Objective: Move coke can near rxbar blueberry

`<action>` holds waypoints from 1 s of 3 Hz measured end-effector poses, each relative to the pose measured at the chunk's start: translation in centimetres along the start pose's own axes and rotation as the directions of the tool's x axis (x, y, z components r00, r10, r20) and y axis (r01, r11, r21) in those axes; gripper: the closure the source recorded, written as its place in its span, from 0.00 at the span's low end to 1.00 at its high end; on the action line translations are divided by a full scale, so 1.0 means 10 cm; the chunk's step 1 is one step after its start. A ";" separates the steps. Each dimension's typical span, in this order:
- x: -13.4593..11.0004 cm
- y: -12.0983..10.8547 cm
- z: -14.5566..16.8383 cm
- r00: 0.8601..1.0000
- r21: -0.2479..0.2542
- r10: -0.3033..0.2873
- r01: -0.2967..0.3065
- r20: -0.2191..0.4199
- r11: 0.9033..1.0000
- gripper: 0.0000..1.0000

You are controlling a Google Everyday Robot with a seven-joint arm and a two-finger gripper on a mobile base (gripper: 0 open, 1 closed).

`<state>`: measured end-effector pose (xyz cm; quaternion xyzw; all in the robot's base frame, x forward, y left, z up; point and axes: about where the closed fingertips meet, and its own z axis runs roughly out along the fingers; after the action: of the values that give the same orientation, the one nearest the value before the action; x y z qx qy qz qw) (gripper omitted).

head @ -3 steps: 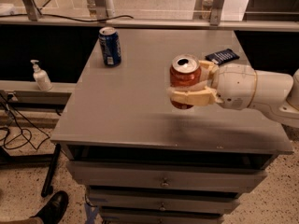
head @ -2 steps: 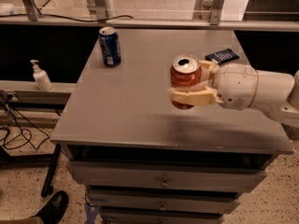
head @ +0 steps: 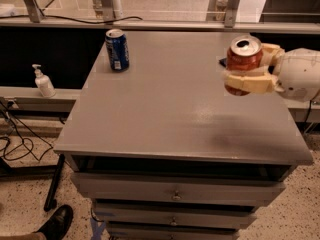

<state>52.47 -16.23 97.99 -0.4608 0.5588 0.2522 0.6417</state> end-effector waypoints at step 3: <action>0.00 -0.69 -0.40 0.999 0.167 -0.031 0.036 -0.036 0.985 1.00</action>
Offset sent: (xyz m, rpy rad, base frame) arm 0.0164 -0.0497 0.0168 -0.0131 -0.0394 -0.1097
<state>56.27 -22.79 100.35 -0.4186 0.5806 0.1859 0.6731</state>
